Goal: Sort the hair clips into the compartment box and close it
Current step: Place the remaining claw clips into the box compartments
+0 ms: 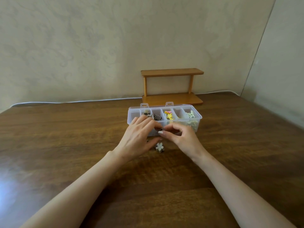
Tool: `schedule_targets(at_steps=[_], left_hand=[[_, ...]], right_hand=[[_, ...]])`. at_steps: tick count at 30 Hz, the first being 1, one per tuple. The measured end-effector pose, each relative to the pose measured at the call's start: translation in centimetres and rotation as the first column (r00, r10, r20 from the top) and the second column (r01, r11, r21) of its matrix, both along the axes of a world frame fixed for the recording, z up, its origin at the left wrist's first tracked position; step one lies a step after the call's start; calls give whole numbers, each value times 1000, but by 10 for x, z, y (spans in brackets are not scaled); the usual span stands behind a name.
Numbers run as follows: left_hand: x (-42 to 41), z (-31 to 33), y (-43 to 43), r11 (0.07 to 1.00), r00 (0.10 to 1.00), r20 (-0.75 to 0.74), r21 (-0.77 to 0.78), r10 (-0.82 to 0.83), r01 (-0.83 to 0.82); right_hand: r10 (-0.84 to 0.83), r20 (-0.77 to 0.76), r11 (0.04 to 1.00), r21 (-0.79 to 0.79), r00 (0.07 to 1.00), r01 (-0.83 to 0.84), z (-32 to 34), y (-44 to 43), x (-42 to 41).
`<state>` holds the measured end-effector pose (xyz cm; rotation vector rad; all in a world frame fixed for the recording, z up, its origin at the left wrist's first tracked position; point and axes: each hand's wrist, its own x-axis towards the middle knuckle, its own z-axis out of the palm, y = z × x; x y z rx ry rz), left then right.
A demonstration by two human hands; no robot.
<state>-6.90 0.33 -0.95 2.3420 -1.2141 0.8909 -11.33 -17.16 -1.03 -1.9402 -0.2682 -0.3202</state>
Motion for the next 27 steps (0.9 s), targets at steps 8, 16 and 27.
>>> schedule_targets(at_steps=[8,16,27], left_hand=[[11,3,10,920,940,52,-225,339,-319],[19,2,22,788,834,-132,-277,535,-549],[18,3,21,789,862,-201,-346,466,-507]], right_hand=[[-6,-18,965,-264,1000,1,-8,2,0],[51,-51,838,-541,997,-70,-11,4,-2],[31,-3,838,-545,1000,-28,-5,6,-3]])
